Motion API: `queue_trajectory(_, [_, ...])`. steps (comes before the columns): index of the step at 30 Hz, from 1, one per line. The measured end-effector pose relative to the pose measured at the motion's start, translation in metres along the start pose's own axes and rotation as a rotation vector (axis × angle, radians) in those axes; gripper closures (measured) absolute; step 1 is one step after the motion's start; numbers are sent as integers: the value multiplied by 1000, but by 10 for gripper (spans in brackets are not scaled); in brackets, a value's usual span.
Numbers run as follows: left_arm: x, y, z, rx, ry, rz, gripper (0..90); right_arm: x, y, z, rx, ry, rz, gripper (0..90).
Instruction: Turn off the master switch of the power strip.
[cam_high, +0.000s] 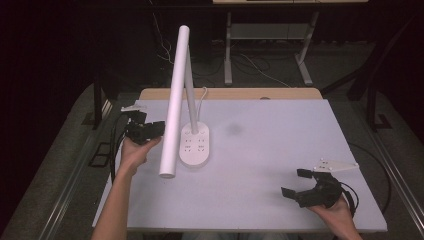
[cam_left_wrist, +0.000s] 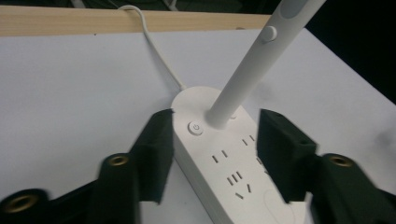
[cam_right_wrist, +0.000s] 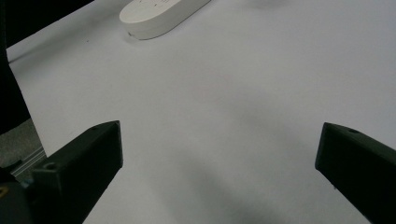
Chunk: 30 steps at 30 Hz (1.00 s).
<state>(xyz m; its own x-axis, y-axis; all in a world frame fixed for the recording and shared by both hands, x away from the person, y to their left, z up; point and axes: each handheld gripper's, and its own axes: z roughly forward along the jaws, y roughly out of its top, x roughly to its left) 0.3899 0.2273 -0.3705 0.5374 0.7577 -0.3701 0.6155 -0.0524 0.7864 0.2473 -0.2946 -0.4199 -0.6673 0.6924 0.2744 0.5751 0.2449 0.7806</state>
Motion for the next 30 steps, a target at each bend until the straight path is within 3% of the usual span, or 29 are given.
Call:
queue_trajectory(2, [-1,-3,-5,-25,-11,-17,340,0,0,0,0,0,0,3])
queue_trajectory(9, [-5,-10,-18,-50,-30,-6,153,1,0,0,-3,1,2,3])
queue_trajectory(13, [-12,-14,-22,-21,-11,23,10,1,0,0,-4,2,2,3])
queue_trajectory(18, [-18,-23,-28,-24,-17,53,0,1,0,0,-4,4,0,3])
queue_trajectory(30, [-32,-50,-41,-67,-26,45,0,2,1,-1,-9,3,-2,3])
